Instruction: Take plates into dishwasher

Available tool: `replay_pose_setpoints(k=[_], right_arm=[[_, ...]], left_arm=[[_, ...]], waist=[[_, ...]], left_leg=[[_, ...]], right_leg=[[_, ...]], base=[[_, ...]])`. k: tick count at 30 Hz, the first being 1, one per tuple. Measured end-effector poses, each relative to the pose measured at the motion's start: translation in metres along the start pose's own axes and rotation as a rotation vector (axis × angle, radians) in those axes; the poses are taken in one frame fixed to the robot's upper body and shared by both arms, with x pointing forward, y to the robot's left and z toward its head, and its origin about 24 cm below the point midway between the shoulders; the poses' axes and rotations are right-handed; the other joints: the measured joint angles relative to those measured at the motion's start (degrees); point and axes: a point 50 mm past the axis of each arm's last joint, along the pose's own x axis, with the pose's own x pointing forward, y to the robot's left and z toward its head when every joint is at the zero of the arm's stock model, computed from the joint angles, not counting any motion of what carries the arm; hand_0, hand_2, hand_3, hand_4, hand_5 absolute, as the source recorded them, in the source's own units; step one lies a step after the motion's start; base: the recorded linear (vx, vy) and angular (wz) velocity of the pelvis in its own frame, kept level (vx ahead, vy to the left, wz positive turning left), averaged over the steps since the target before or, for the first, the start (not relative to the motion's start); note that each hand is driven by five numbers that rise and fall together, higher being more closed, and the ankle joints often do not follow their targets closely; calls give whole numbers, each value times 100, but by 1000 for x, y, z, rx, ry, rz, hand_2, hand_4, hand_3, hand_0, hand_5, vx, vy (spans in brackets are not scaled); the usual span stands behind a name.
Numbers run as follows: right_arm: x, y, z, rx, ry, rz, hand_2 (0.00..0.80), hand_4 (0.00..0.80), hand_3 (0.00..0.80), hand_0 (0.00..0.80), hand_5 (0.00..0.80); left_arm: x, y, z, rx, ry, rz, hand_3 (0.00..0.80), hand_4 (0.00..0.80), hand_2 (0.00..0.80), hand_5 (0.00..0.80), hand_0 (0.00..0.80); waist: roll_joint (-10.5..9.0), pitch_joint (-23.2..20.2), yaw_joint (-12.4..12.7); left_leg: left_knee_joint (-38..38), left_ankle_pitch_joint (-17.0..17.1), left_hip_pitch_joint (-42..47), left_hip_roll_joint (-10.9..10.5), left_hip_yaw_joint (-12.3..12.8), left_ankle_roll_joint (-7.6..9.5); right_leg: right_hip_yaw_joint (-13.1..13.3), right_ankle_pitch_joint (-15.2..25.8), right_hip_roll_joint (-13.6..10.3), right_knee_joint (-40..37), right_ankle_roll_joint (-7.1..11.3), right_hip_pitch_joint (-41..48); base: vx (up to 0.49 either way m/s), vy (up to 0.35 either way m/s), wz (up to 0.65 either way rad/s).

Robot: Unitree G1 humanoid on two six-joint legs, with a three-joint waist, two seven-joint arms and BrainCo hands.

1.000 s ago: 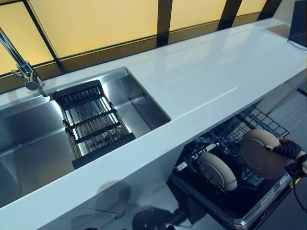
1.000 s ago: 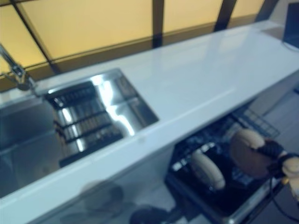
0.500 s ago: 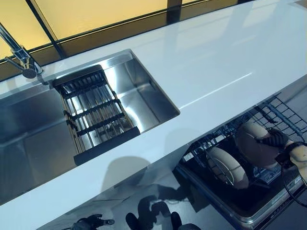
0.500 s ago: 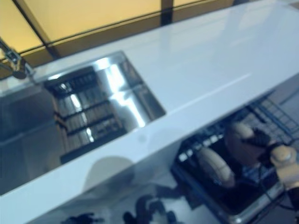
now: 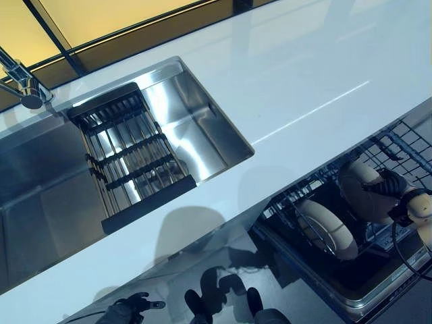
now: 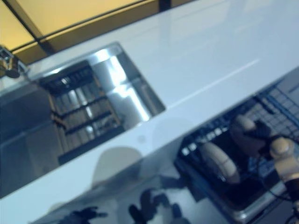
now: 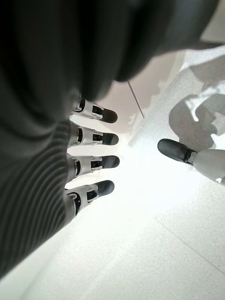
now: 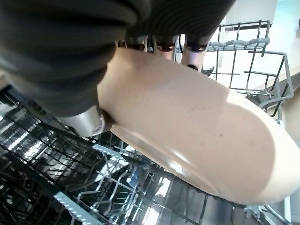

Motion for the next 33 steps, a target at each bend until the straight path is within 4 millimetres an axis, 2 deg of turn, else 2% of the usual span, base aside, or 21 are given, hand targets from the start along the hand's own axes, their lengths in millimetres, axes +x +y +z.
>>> replay_pose_setpoints(k=[5,19,33], right_arm=[[2,3,1,-30,5,-2,800,800,800,800,800],[13,27,-3,-75,36,-19,800,800,800,800,800],[19,34,-3,-109,47,-34,800,800,800,800,800]], left_arm=[[0,0,3,-26,-10,-3,0,0,0,0,0],[1,1,10,-20,-22,-4,0,0,0,0,0],[1,0,13,-3,-27,-10,0,0,0,0,0]], waist=[[61,36,-1],[60,37,11],[86,18,39]], left_leg=[[0,0,0,-7,-66,0],[1,17,20,-17,-133,21],[1,54,18,-15,-208,69]], right_leg=[[-10,6,-9,3,-8,3],[-111,6,-12,8,-9,62],[-147,45,-23,10,-55,65]], base=[[0,0,0],[4,4,2],[3,3,1]])
